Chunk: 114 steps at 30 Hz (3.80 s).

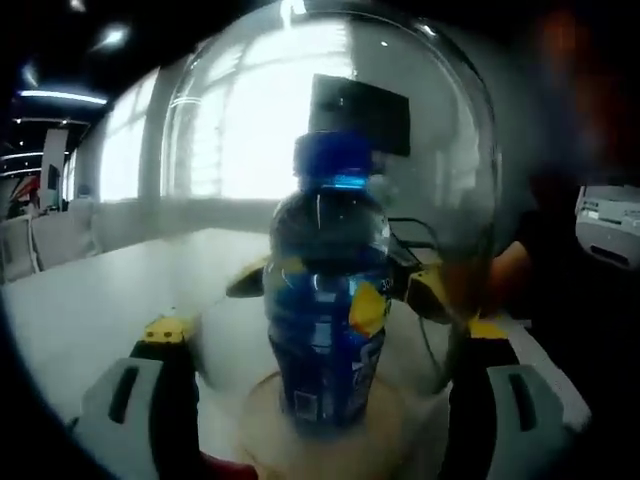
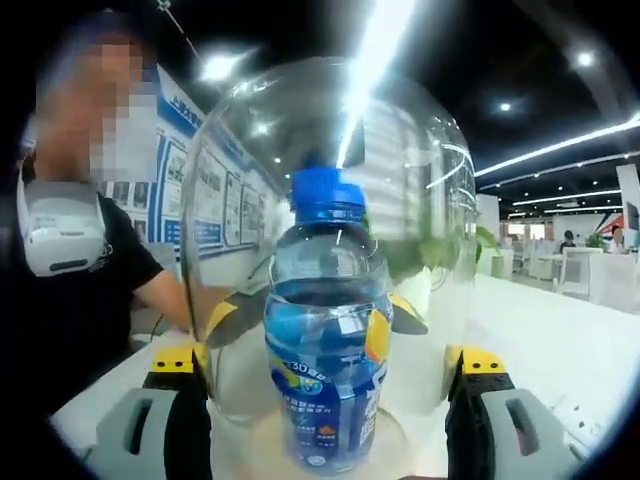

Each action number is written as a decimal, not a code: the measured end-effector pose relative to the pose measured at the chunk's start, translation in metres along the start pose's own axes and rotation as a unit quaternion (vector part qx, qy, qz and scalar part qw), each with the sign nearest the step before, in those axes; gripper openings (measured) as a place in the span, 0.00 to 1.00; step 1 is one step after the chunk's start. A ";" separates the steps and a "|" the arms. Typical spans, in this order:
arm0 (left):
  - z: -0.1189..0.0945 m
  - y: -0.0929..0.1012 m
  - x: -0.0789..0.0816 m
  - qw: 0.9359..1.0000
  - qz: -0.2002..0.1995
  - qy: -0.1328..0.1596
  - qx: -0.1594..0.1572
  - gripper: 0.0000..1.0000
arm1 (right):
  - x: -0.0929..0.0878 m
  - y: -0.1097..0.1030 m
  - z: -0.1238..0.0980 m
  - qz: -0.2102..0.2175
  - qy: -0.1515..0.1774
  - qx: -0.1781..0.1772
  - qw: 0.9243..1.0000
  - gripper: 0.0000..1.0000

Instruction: Open the cover put in the Mizone put the cover back on

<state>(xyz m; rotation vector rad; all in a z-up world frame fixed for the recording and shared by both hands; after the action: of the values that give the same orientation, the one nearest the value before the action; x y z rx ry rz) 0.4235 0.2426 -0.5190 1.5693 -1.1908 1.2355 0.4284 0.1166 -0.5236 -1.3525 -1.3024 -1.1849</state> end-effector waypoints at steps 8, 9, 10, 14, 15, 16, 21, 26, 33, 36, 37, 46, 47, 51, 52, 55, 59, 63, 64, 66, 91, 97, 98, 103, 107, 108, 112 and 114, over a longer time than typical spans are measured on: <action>0.000 -0.001 -0.001 1.000 0.000 0.006 0.001 0.87 | 0.000 -0.001 0.000 0.001 0.007 0.001 1.000 0.91; 0.000 -0.001 -0.001 1.000 0.000 0.006 0.001 0.87 | 0.000 -0.001 0.000 0.001 0.008 0.001 1.000 0.91; 0.000 -0.001 -0.001 1.000 0.000 0.008 0.001 0.87 | 0.000 -0.001 0.000 0.001 0.010 0.001 1.000 0.91; 0.000 -0.002 -0.001 1.000 -0.001 0.016 0.001 0.87 | -0.001 -0.001 0.000 0.001 0.014 0.001 1.000 0.91; 0.000 -0.002 -0.001 1.000 -0.001 0.016 0.001 0.87 | -0.001 -0.001 0.000 0.001 0.014 0.001 1.000 0.91; 0.000 -0.002 -0.001 1.000 0.000 0.016 0.001 0.87 | -0.001 -0.001 0.000 0.001 0.014 0.001 1.000 0.91; -0.001 -0.002 -0.001 1.000 -0.001 0.018 0.002 0.87 | -0.001 -0.001 0.000 0.001 0.015 0.001 1.000 0.91; -0.001 -0.002 -0.001 1.000 -0.001 0.022 0.002 0.87 | -0.001 0.000 0.000 0.002 0.015 0.001 1.000 0.91; -0.001 -0.001 -0.001 1.000 0.000 0.018 0.003 0.87 | 0.000 0.000 -0.001 0.001 0.013 -0.001 1.000 0.90; -0.001 -0.001 -0.001 1.000 0.000 0.020 0.003 0.87 | 0.000 0.000 -0.001 0.001 0.012 -0.002 1.000 0.90; -0.001 -0.001 -0.001 1.000 0.000 0.020 0.003 0.87 | 0.000 0.000 -0.001 0.002 0.012 -0.002 1.000 0.90; -0.001 -0.001 -0.002 1.000 -0.001 0.025 0.005 0.87 | -0.001 -0.002 -0.002 0.002 0.015 -0.005 1.000 0.90; -0.001 -0.001 -0.002 1.000 -0.001 0.025 0.006 0.87 | -0.001 -0.001 -0.002 0.002 0.015 -0.006 1.000 0.90; -0.003 0.000 -0.003 1.000 -0.005 0.023 0.015 0.86 | 0.000 -0.002 -0.004 -0.001 0.009 -0.013 1.000 0.89; -0.003 0.000 -0.004 1.000 -0.005 0.020 0.018 0.86 | 0.000 -0.002 -0.004 -0.001 0.008 -0.015 1.000 0.89; -0.004 0.001 -0.007 1.000 -0.007 0.013 0.024 0.85 | 0.000 -0.002 -0.006 -0.001 0.006 -0.023 1.000 0.88; -0.004 0.004 -0.012 0.999 -0.007 0.011 0.043 0.84 | -0.001 -0.004 -0.007 0.003 0.007 -0.034 0.999 0.87; -0.005 0.005 -0.015 0.998 -0.003 0.015 0.057 0.83 | -0.001 -0.005 -0.008 0.006 0.007 -0.041 0.999 0.86; -0.006 0.006 -0.015 0.998 -0.006 0.014 0.060 0.83 | -0.001 -0.005 -0.008 0.006 0.006 -0.043 0.999 0.86; -0.007 0.007 -0.015 0.998 -0.009 0.011 0.066 0.82 | -0.001 -0.006 -0.009 0.008 0.003 -0.049 0.999 0.85; -0.027 0.039 -0.017 0.975 -0.025 0.012 0.222 0.69 | 0.002 -0.038 -0.024 0.063 -0.014 -0.200 0.978 0.73; -0.030 0.042 -0.020 0.970 -0.027 0.024 0.239 0.66 | 0.003 -0.046 -0.025 0.073 -0.001 -0.228 0.971 0.71; -0.030 0.042 -0.021 0.970 -0.028 0.026 0.241 0.66 | 0.002 -0.048 -0.026 0.076 0.000 -0.234 0.969 0.71; -0.031 0.045 -0.024 0.967 -0.035 0.035 0.249 0.64 | 0.000 -0.055 -0.027 0.072 0.001 -0.256 0.964 0.68; -0.037 0.048 -0.025 0.965 -0.038 0.042 0.256 0.62 | 0.000 -0.059 -0.029 0.068 -0.002 -0.266 0.962 0.65; -0.038 0.050 -0.025 0.965 -0.043 0.044 0.255 0.61 | 0.000 -0.060 -0.030 0.064 -0.004 -0.270 0.961 0.64; -0.044 0.053 -0.028 0.964 -0.048 0.042 0.259 0.55 | 0.000 -0.062 -0.033 0.053 -0.011 -0.278 0.959 0.61; -0.046 0.056 -0.028 0.963 -0.049 0.045 0.262 0.52 | 0.000 -0.064 -0.034 0.053 -0.012 -0.283 0.958 0.59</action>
<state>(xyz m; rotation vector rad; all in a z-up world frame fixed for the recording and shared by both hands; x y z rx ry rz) 0.3566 0.2787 -0.5350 1.8941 -0.7478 1.6249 0.3628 0.0867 -0.5199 -1.8175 -0.9183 -1.5373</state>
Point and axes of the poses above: the point that each gripper's makers call its tool centre point, and the gripper's own axes: z roughly forward along the fingers, y roughly to its right, x roughly out of its top, the point moved 7 cm from there along -z, roughly backward along the fingers, and after that the axes turned 6 degrees about -y, right-handed, at the moved point
